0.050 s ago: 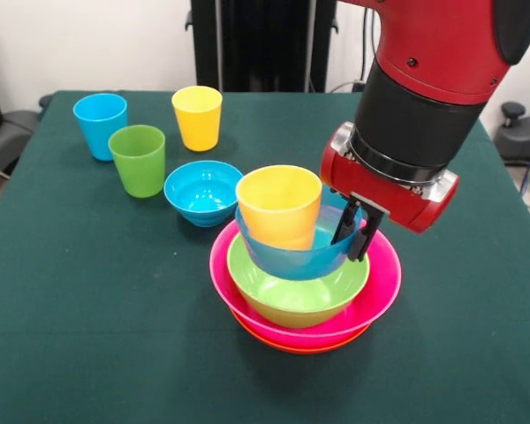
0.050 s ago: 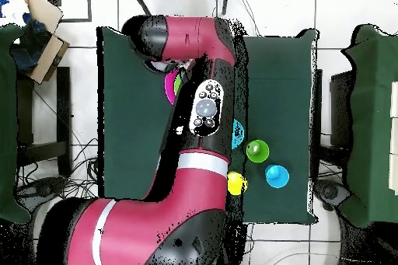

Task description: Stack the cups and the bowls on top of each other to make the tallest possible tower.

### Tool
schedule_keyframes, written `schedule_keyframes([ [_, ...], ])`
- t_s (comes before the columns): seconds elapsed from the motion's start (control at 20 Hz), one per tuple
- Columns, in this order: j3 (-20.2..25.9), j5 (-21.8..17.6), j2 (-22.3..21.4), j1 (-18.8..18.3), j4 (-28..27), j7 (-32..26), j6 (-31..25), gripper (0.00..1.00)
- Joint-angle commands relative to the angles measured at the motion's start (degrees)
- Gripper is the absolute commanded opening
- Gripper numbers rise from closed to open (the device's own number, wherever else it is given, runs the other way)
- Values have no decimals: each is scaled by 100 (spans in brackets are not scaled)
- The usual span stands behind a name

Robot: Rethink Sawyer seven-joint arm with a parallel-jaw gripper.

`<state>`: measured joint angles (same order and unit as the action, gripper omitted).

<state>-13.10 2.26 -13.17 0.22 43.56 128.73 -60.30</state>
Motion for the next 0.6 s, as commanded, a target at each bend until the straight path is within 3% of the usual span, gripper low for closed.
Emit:
schedule_keyframes([
  [0.05,686,-517,-9,-131,742,-1473,495,0],
  [0.6,677,-813,-130,-174,1172,-1349,920,0],
])
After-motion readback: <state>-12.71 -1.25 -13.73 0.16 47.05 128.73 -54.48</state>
